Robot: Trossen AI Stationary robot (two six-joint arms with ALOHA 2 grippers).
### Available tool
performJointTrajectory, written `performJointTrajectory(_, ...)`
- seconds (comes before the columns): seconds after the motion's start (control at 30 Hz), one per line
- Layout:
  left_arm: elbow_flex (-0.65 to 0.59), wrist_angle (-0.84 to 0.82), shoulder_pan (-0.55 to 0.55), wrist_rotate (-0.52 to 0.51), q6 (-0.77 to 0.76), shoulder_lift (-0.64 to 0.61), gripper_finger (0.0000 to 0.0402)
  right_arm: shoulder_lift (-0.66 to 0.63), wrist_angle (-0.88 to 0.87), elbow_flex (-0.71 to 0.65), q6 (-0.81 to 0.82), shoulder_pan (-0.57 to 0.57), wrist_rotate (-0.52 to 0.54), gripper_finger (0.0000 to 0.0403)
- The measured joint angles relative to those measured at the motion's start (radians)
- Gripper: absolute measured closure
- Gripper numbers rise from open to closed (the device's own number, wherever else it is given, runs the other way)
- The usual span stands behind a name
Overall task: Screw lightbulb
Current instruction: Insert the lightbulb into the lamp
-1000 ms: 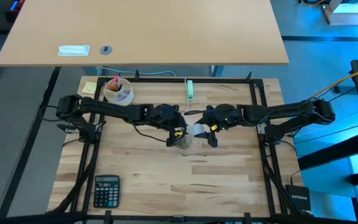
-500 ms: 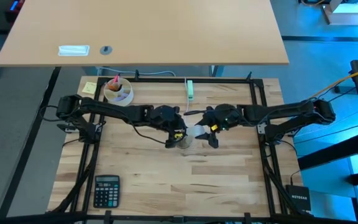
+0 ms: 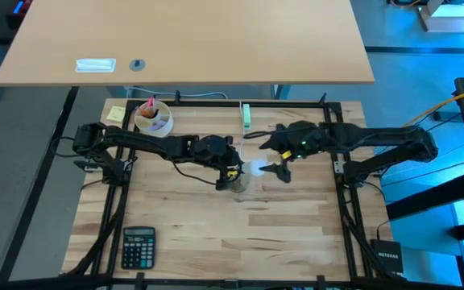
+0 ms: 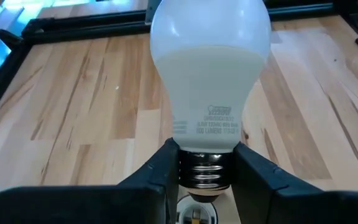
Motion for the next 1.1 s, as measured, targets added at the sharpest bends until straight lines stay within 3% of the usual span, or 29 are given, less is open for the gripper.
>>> performJointTrajectory(0.17,-0.015,0.006,-0.001,0.003,0.003,-0.002,0.0305,-0.102,-0.169,0.013,-0.013,0.001,0.105,0.0055)
performJointTrajectory(0.3,-0.062,0.084,0.001,0.005,0.003,-0.014,0.0305,-0.228,-0.15,-0.134,0.02,0.001,0.12,0.0064)
performJointTrajectory(0.43,-0.121,0.192,0.001,0.006,-0.014,-0.056,0.0305,-0.392,0.1,-0.387,0.037,0.001,0.12,0.0072)
performJointTrajectory(0.5,-0.144,0.25,0.003,0.006,-0.023,-0.083,0.0305,-0.455,0.313,-0.522,0.051,0.001,0.12,0.0074)
performJointTrajectory(0.67,-0.159,0.389,0.017,0.006,-0.042,-0.115,0.0305,-0.47,0.834,-0.771,0.09,0.0,0.18,0.0075)
performJointTrajectory(0.73,-0.159,0.456,0.027,0.006,-0.05,-0.116,0.0305,-0.439,0.981,-0.788,0.059,0.0,0.175,0.0075)
performJointTrajectory(0.87,-0.159,0.54,0.046,0.006,-0.058,-0.124,0.0305,-0.416,1.109,-0.753,-0.003,0.0,0.113,0.0075)
performJointTrajectory(1.1,-0.159,0.6,0.036,0.006,-0.076,-0.124,0.0305,-0.322,1.121,-0.632,-0.068,0.0,0.094,0.0075)
